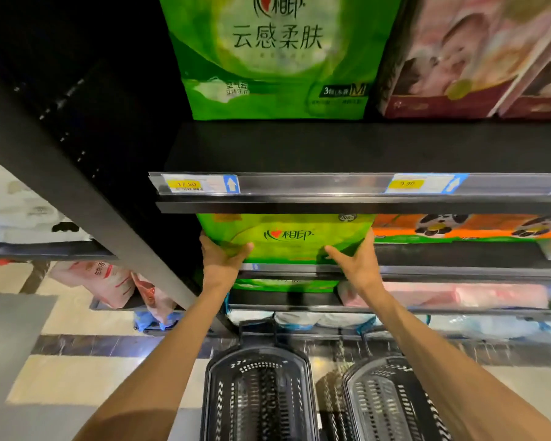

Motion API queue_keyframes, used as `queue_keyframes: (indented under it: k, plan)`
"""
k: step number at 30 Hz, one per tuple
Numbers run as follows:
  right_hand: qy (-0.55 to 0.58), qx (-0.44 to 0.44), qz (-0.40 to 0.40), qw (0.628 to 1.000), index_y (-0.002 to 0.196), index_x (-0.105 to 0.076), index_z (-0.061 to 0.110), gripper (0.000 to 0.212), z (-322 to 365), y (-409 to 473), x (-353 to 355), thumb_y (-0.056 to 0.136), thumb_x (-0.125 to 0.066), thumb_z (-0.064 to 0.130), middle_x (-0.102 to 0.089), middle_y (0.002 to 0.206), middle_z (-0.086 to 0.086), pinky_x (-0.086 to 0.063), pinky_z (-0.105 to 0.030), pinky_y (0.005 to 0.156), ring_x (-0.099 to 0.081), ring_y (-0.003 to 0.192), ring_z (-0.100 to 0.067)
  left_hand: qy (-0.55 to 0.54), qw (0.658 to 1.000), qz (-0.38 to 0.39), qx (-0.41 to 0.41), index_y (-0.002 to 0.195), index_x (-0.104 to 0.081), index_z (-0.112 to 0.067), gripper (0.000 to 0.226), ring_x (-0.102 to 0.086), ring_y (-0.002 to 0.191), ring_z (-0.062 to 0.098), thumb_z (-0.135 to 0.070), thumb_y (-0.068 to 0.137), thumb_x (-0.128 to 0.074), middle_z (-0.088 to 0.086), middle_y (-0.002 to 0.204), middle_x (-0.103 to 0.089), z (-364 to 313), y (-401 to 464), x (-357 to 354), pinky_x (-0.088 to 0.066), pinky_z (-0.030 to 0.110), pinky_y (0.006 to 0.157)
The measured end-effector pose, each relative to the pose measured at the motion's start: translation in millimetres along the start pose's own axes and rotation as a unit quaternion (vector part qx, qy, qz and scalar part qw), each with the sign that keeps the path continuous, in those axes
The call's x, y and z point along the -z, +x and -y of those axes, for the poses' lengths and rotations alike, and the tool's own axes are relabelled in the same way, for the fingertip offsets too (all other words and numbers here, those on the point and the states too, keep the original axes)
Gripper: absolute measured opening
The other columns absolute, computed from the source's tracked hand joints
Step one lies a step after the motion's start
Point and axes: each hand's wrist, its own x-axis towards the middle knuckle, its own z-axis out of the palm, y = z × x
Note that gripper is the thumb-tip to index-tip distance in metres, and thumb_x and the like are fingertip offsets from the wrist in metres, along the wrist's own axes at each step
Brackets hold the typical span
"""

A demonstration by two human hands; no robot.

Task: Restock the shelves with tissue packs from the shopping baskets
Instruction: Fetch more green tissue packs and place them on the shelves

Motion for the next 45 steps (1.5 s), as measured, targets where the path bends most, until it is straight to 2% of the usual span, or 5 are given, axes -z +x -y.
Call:
queue_keyframes:
  k: [9, 14, 22, 28, 45]
  plan:
    - [-0.087, -0.046, -0.017, 0.995, 0.072, -0.06, 0.002, 0.038, -8.5, 56.2, -17.5, 0.089, -0.079, 0.03, -0.059, 0.07, -0.016, -0.048, -0.044, 0.065, -0.049, 0.065, -0.023, 0.005, 0.997, -0.032, -0.075, 0.154, -0.018, -0.002, 0.11, -0.031, 0.147, 0.03, -0.029, 0.076, -0.09, 0.017, 0.157, -0.034, -12.1, 42.5, -31.3, -0.017, 0.011, 0.109]
    - [-0.062, -0.063, 0.012, 0.996, 0.099, -0.071, -0.01, 0.044, -10.2, 64.5, -18.7, 0.089, -0.079, 0.032, -0.073, 0.092, -0.023, -0.056, -0.043, 0.079, -0.066, 0.078, -0.031, 0.043, 0.996, -0.028, -0.079, 0.153, -0.015, 0.002, 0.104, -0.027, 0.148, 0.026, -0.024, 0.082, -0.086, 0.017, 0.158, -0.029, -15.8, 44.7, -29.8, -0.002, -0.012, 0.093]
    - [-0.125, -0.066, 0.018, 0.99, 0.07, -0.049, 0.009, 0.043, 4.4, 51.1, -7.5, 0.086, -0.082, 0.031, -0.048, 0.072, -0.009, -0.038, -0.041, 0.066, -0.041, 0.068, -0.022, 0.125, 0.991, -0.042, -0.033, 0.159, 0.002, 0.001, 0.124, -0.019, 0.154, 0.035, -0.037, 0.08, -0.085, 0.021, 0.166, -0.017, -35.9, 14.1, -16.1, -0.015, 0.04, 0.126]
    - [-0.206, 0.004, 0.061, 0.977, 0.141, -0.038, 0.001, 0.087, -8.1, 16.0, 4.9, 0.077, -0.091, 0.029, -0.052, 0.14, -0.022, -0.042, -0.048, 0.113, -0.051, 0.131, -0.037, 0.294, 0.942, -0.024, -0.163, 0.161, -0.019, -0.007, 0.094, -0.014, 0.154, 0.042, -0.035, 0.091, -0.074, 0.021, 0.165, -0.024, -7.9, -49.0, 10.5, -0.021, 0.051, 0.124]
    - [-0.592, 0.257, 0.213, 0.734, 0.164, 0.009, 0.026, 0.102, 69.9, -204.2, -9.2, 0.094, -0.051, 0.069, -0.002, 0.173, -0.006, -0.018, -0.055, 0.125, -0.002, 0.159, -0.029, 0.509, 0.831, 0.032, -0.221, 0.16, -0.032, -0.017, 0.078, -0.022, 0.153, 0.039, -0.065, 0.099, -0.034, 0.014, 0.165, -0.029, 38.9, -206.9, 196.1, -0.025, 0.061, 0.12]
